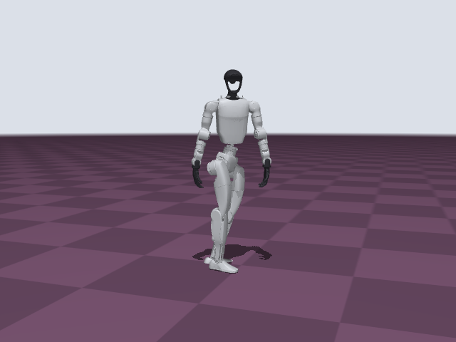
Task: In place motions
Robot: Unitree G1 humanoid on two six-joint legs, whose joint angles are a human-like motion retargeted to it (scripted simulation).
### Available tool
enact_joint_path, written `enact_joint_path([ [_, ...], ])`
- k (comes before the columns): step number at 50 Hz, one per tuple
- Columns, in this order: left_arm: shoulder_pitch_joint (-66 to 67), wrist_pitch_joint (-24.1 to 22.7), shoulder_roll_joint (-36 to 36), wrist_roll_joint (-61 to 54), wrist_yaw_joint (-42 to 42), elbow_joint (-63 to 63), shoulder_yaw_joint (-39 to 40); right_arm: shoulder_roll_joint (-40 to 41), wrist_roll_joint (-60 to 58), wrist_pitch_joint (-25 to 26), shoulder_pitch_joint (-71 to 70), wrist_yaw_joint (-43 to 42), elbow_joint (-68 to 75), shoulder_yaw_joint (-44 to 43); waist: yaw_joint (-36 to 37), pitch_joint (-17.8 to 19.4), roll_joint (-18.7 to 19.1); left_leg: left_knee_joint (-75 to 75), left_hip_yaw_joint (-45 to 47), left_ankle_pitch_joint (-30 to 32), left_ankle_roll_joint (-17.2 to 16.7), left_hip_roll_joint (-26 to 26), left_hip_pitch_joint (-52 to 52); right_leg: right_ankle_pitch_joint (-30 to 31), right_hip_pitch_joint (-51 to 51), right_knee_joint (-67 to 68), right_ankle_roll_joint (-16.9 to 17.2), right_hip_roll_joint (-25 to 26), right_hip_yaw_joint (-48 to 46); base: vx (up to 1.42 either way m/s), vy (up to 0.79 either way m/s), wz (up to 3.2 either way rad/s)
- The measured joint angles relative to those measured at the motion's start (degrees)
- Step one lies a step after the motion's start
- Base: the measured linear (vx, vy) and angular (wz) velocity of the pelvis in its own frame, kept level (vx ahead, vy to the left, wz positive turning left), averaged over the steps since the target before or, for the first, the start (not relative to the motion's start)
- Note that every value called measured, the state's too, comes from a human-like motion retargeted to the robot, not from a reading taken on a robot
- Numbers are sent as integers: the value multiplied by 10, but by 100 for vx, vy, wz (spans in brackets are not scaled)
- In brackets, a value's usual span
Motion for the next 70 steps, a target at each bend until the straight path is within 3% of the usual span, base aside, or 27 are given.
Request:
enact_joint_path([
  [8,-9,4,23,-3,12,1,-33,-24,-3,-4,25,1,3,8,152,-27,-62,-2,-113,27,27,-27,18,-25,96,-18,-19,-45,-95,16,-12,175],
  [15,-1,3,28,-4,23,5,-42,-28,-25,-2,31,-4,6,14,259,-23,-130,-1,-227,55,44,-68,41,-46,181,-26,-42,-80,-176,20,-9,179],
  [25,122,-10,23,-16,39,-11,69,2,-37,-17,-14,14,-43,61,408,-43,-206,-25,-292,74,44,-135,70,-57,211,-18,-51,-137,-228,19,4,67],
  [33,217,2,-13,-38,29,12,129,48,-102,-65,-62,80,-144,167,410,-49,-194,-30,-313,82,46,-138,70,-63,225,-24,-55,-131,-239,6,8,24],
  [40,203,1,-45,-54,32,45,116,65,-202,-121,-52,62,-168,233,394,-61,-188,-34,-334,89,47,-139,64,-67,231,-30,-58,-126,-257,3,2,23],
  [43,188,-3,-59,-58,32,39,100,69,-241,-109,-50,40,-115,244,389,-66,-185,-34,-334,89,47,-138,61,-67,230,-31,-59,-125,-259,1,0,-21],
  [47,160,-6,-69,-50,44,35,69,77,-231,-54,-55,14,-1,258,489,-59,-182,-38,-220,89,93,-161,47,-53,216,-27,-69,-101,-152,1,-2,-227],
  [49,144,-5,-67,-32,67,38,39,77,-205,-40,-56,7,59,259,506,-57,-184,-36,-198,89,95,-159,44,-49,213,-25,-70,-100,-132,-1,-3,-96],
  [53,119,-3,-59,8,82,40,-24,76,-177,-24,-36,-21,123,255,501,-53,-184,-34,-182,88,90,-151,46,-46,208,-23,-68,-99,-120,-1,-3,-29],
  [55,107,1,-54,23,77,38,-55,75,-165,-20,-20,-44,127,249,448,-57,-179,-41,-227,83,69,-138,63,-50,208,-23,-65,-101,-167,-4,-5,93],
  [70,72,-2,-52,-15,6,39,-49,35,-158,-13,27,-8,95,213,364,-50,-154,-47,-183,71,61,-119,72,-35,183,-24,-50,-90,-145,-6,-2,-21],
])
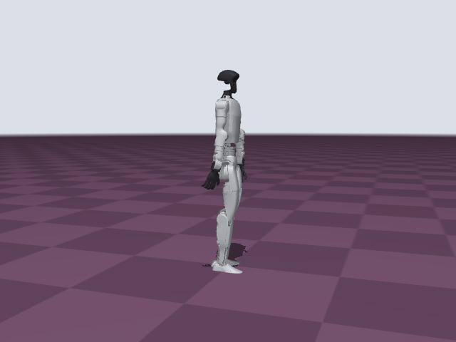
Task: In place motions
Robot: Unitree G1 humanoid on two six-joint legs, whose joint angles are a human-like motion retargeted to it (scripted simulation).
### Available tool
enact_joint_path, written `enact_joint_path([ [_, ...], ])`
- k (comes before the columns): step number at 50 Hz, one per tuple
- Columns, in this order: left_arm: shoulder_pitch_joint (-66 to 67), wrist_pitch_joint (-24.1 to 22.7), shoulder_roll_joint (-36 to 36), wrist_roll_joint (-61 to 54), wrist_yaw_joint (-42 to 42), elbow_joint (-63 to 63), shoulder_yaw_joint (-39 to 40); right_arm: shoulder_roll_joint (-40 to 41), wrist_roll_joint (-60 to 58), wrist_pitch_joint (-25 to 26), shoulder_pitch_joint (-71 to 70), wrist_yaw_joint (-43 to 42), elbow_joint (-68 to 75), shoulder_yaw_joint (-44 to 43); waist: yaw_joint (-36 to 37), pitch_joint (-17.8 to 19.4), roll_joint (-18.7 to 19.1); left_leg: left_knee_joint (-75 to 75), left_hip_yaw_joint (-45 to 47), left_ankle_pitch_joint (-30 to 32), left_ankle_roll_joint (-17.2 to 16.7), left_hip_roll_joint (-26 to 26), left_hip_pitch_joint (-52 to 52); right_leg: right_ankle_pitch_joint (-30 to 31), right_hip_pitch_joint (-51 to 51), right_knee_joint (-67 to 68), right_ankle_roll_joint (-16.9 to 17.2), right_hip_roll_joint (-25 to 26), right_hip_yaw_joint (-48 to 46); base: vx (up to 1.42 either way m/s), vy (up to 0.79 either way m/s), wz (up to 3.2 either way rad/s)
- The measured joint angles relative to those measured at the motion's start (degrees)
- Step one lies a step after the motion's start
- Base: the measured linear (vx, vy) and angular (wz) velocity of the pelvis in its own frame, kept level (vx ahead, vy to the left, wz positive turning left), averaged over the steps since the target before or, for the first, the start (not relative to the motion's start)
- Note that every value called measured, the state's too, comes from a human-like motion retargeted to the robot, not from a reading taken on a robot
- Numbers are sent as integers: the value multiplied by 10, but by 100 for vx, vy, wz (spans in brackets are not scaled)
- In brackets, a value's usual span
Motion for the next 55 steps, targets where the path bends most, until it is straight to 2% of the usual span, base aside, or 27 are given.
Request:
enact_joint_path([
  [10,-18,-7,0,5,-11,-33,-28,7,21,-8,4,13,-33,-25,-5,15,3,-9,9,0,9,-4,-9,9,-34,18,8,-6,18,-10,-3,-11],
  [14,-20,-9,1,-1,-13,-35,-26,15,2,-16,1,18,-57,-22,-19,23,4,-8,0,-2,9,0,-26,25,-62,30,-4,4,4,-19,-8,7],
  [17,-18,-9,6,1,-16,-32,-15,18,-18,-17,-6,10,-68,-6,-13,24,7,-11,14,-2,5,11,-40,24,-87,52,-11,17,27,-18,-7,-55],
  [23,1,-7,18,11,-13,-11,1,25,-14,-31,1,-3,-82,0,-12,28,8,-19,28,6,2,23,-44,11,-81,61,-4,34,61,-7,-7,-17],
  [27,19,-2,25,22,-7,7,15,24,9,-31,14,-1,-69,-5,2,20,-1,-17,25,7,-1,20,-41,8,-62,44,11,6,39,11,-2,10],
  [30,32,1,25,22,-3,15,28,19,9,-21,19,10,-57,-9,33,17,-9,-18,38,5,-3,15,-31,9,-49,34,19,5,55,11,4,-30],
  [33,44,1,22,15,2,18,47,16,-3,-12,19,13,-53,-9,42,16,-9,-16,41,4,-4,15,-25,13,-41,26,14,5,40,8,5,2],
  [36,57,0,18,5,-4,20,61,16,-17,-7,16,4,-52,-5,8,15,-5,-12,9,6,-3,13,-24,14,-35,21,5,8,17,11,5,90],
  [45,57,5,4,11,-2,19,51,29,-19,-14,17,7,-64,-5,-17,10,-2,-5,-12,6,-4,9,-14,10,-18,13,-17,21,-4,8,6,22],
  [55,54,4,5,41,3,-40,22,27,-19,-14,28,3,-52,-7,76,9,-12,39,89,-10,-1,10,-10,9,0,15,-28,32,106,6,8,-81],
])
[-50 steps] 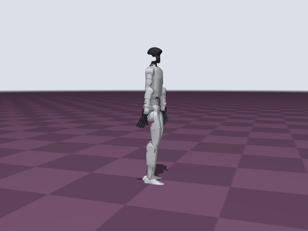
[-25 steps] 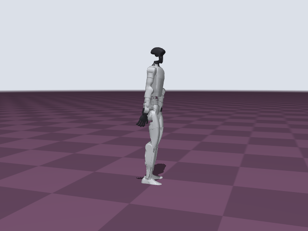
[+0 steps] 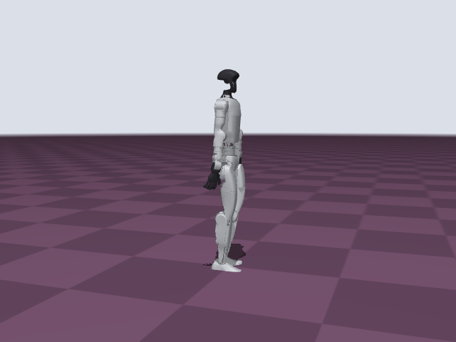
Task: In place motions
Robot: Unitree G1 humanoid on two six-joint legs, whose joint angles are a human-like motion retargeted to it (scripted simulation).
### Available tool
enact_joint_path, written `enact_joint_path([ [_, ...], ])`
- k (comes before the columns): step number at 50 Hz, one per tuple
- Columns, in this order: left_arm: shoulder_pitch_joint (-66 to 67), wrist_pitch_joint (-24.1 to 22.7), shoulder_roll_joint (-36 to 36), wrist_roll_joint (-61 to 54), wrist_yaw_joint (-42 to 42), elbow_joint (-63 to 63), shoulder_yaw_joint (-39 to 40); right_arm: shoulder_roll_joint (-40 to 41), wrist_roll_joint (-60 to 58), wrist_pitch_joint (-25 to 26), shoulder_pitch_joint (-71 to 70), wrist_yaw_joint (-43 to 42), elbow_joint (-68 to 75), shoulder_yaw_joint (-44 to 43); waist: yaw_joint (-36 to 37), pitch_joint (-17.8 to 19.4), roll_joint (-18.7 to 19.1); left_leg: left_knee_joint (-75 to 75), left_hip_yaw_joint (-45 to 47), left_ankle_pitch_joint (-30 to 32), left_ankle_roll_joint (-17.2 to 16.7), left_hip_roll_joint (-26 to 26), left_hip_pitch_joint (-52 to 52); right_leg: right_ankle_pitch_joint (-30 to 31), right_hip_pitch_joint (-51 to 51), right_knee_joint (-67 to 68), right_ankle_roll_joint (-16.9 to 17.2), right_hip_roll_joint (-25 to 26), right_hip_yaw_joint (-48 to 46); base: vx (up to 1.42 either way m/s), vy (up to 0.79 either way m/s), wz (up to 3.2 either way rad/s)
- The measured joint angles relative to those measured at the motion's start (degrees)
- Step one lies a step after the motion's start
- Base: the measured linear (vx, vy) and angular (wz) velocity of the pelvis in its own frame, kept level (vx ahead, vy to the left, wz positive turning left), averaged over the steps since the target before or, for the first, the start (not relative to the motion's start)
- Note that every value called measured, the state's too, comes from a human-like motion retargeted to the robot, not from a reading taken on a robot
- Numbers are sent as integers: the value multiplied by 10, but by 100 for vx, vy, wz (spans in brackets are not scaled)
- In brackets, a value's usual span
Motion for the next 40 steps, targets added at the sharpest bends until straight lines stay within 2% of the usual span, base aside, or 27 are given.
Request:
enact_joint_path([
  [3,0,-1,3,-2,4,-7,-1,-5,9,4,0,1,7,-9,-7,-2,-10,58,-5,6,-5,9,-14,-7,2,1,6,-22,-3,1,11,55],
  [5,-1,-1,4,-10,7,-8,6,-9,12,8,-2,0,12,-12,-84,-10,-15,132,-85,15,-8,19,-51,-13,-5,1,4,-48,-78,-2,11,314],
  [8,1,-8,4,-28,19,-11,21,-19,20,11,-2,-2,18,-7,-139,-12,-21,226,-169,19,6,25,-106,-21,3,-1,6,-74,-143,-1,12,202],
  [12,17,-17,-2,-53,33,-20,54,-28,13,21,-8,-11,34,9,-79,1,-31,204,-178,39,-10,8,-169,-16,12,-3,2,-76,-110,0,11,-63],
  [15,33,-25,-5,-69,38,-16,69,-31,7,31,-20,-17,44,20,-59,17,-22,130,-212,44,-21,-3,-213,-18,26,-5,-8,-61,-111,-2,9,18],
  [17,41,-25,-5,-71,35,-10,74,-32,8,30,-32,-13,45,25,-74,31,-8,102,-260,41,-35,-4,-252,-21,42,-11,-14,-48,-141,-3,8,83],
  [20,62,-20,-8,-68,25,2,88,-29,8,30,-45,-7,39,38,-31,52,-16,48,-252,50,-39,-6,-291,-20,60,-12,-28,-48,-108,-1,5,-52],
  [27,112,-10,-14,-54,6,42,112,-9,4,12,-78,10,-9,54,-2,68,-32,6,-255,53,-43,-1,-370,-21,73,-9,-45,-53,-79,0,1,-8],
  [35,134,-4,-21,-61,0,59,135,11,18,-24,-90,34,-74,67,-13,66,-39,5,-242,63,-49,5,-339,-22,72,-6,-40,-55,-85,-1,-3,2],
  [40,125,-4,-18,-68,3,40,132,13,12,-27,-86,34,-68,71,-32,40,-40,61,-237,71,-46,9,-276,-22,52,-6,-30,-60,-96,0,-2,4],
])
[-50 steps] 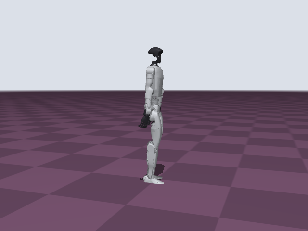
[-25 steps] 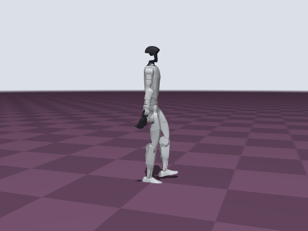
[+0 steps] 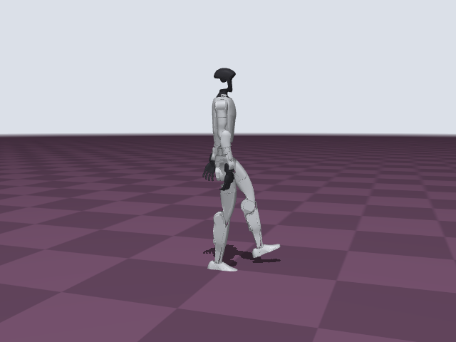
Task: In place motions
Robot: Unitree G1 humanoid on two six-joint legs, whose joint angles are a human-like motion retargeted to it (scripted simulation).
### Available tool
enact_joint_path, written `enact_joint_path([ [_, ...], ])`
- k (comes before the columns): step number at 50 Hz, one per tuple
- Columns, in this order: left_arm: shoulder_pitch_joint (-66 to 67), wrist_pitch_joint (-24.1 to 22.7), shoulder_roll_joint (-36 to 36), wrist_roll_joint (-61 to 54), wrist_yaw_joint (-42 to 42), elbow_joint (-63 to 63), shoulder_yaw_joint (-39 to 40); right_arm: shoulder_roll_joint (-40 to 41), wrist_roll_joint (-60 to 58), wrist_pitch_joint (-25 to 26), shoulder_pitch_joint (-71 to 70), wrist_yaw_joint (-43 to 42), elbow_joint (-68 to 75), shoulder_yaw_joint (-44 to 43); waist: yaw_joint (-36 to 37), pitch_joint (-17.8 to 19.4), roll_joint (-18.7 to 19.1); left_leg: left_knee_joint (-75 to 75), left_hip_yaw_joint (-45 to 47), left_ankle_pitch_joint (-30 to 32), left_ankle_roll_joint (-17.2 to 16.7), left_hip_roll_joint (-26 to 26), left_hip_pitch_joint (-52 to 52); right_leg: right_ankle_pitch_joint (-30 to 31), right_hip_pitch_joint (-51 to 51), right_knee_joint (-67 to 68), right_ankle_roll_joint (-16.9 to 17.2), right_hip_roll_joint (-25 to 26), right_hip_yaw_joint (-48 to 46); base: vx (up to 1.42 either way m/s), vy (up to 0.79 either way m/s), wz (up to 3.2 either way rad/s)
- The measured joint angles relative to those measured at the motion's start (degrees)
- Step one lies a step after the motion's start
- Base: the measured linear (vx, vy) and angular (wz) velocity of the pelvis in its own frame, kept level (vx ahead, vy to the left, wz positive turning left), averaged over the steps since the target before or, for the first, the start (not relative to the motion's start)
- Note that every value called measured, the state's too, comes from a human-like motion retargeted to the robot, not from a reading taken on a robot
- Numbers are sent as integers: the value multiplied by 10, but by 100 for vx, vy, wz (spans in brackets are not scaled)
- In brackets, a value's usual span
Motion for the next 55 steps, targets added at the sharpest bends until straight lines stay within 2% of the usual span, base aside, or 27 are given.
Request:
enact_joint_path([
  [8,-47,-3,20,-3,18,-49,-27,-17,-4,26,20,-15,66,-23,-38,-44,2,96,1,-4,34,-28,142,-2,-33,2,18,-9,-14,2,-9,16],
  [10,-57,-6,27,-1,24,-62,-34,-24,-1,34,32,-20,82,-32,-48,-56,9,63,-2,-65,32,-39,189,-4,-39,3,21,-3,-19,6,-11,-6],
  [13,-67,-9,33,-3,31,-79,-36,-36,-1,47,44,-26,110,-43,-57,-71,37,-38,-2,-64,45,-32,230,-8,-44,3,23,25,-24,8,-12,7],
  [15,-79,-9,36,-7,28,-85,-34,-40,-2,61,47,-33,124,-52,-89,-78,45,-65,-28,-43,30,-20,231,-12,-47,3,29,23,-51,-2,-13,64],
  [19,-101,-10,41,-14,32,-103,-39,-45,22,57,63,-46,127,-75,-83,-57,37,-78,-26,-35,41,-29,238,-14,-41,8,35,19,-51,-8,-10,9],
  [27,-96,-15,26,-20,27,-113,-44,-42,-4,50,93,-30,101,-96,-51,-53,38,-59,-19,-55,49,-25,239,-38,-54,69,46,4,-44,3,-5,-14],
  [30,-92,-11,24,-19,15,-95,-39,-37,-19,35,92,-34,88,-90,-18,-58,45,-55,21,-64,46,-5,234,-31,-98,152,63,5,12,-2,-8,-126],
  [32,-97,-7,28,-16,10,-79,-43,-33,-15,31,84,-37,82,-88,15,-49,41,-57,61,-67,47,3,242,-20,-140,221,65,21,72,-10,-9,-160],
  [33,-100,-4,31,-15,8,-71,-49,-31,-9,30,81,-37,79,-90,18,-44,39,-57,67,-67,50,3,243,-23,-156,238,65,21,72,-11,-10,-70],
  [36,-113,4,38,-1,5,-44,-64,-28,13,16,81,-28,74,-101,2,-36,30,-60,63,-64,62,-11,246,-27,-197,206,71,14,52,-7,-7,26],
  [39,-122,6,38,11,3,-33,-83,-29,33,7,86,-18,71,-111,-71,-26,40,-48,-7,-58,75,-18,235,-29,-250,128,70,0,-23,-6,-4,184],
  [45,-147,1,40,7,-9,-46,-120,-39,36,13,82,-38,67,-105,-97,17,36,-42,-15,-53,86,-22,236,-45,-355,26,78,21,-8,-20,1,20],
  [50,-158,-1,35,6,-9,-65,-132,-41,26,18,89,-29,73,-111,-115,21,51,-46,-37,-40,88,-12,216,-49,-416,27,68,13,-39,-13,2,29],
  [55,-156,-5,26,6,-12,-75,-130,-45,28,20,99,-27,81,-112,-102,13,53,-44,-31,-40,85,-11,203,-39,-400,61,73,5,-20,-1,2,-6],
])
